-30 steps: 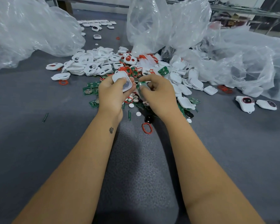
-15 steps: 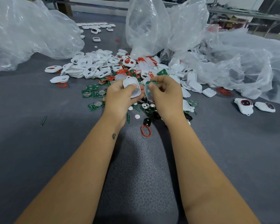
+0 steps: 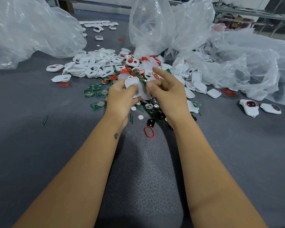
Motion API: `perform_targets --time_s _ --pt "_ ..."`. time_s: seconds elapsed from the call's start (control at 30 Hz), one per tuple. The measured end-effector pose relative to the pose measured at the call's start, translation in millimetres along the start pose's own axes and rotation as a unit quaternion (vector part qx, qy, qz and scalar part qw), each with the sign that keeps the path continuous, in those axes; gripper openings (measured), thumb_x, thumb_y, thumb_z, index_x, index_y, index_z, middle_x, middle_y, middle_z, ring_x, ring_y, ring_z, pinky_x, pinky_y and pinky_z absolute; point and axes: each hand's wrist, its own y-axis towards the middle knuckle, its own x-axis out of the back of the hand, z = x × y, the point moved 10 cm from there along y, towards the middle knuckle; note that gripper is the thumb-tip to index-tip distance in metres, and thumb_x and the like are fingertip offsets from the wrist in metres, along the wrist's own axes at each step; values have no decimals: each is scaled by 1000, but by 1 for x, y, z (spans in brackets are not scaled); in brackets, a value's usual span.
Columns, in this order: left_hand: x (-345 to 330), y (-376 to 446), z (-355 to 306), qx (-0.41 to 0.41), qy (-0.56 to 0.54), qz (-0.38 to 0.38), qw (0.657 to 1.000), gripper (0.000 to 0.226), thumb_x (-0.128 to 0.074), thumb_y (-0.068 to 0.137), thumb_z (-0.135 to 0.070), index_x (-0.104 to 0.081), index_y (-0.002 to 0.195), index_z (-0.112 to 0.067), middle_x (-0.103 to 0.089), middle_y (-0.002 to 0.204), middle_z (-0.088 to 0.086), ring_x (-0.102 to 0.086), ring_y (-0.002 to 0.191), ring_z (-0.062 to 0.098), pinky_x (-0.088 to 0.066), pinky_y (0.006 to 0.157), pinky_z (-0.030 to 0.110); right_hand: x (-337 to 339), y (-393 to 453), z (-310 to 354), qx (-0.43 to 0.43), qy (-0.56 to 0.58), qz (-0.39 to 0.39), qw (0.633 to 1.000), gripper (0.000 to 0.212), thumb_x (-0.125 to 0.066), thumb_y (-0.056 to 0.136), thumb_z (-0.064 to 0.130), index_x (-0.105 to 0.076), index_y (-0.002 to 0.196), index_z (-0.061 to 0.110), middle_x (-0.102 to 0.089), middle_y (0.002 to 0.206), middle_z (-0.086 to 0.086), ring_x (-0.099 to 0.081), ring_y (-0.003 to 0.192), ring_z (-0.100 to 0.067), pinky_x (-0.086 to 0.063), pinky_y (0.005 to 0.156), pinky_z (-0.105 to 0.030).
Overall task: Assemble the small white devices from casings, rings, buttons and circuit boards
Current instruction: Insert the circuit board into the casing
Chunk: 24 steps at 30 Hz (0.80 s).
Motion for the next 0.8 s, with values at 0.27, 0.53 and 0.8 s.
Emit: perform_targets --time_s 0.27,0.53,0.8 --pt "-3 -2 -5 -30 57 12 998 22 -54 93 -1 -67 89 -18 -70 82 1 -67 80 15 -59 79 38 8 0 -1 4 -155 -33 987 28 -77 80 17 -70 107 18 -63 88 5 -52 68 3 -48 69 -15" --pt "3 -2 -2 4 -14 -12 1000 12 -53 95 0 -62 93 -8 -66 96 13 -67 85 19 -58 71 25 5 -4 15 78 -221 -60 970 37 -75 80 21 -66 115 16 -62 98 4 -55 81 -5 -49 77 -19" --pt "3 2 3 40 -90 3 995 14 -56 95 -2 -59 100 -15 -67 82 7 -68 72 18 -60 72 32 -1 -9 27 148 -257 -58 953 26 -76 76 16 -69 101 15 -62 94 2 -53 77 -1 -44 71 -8"
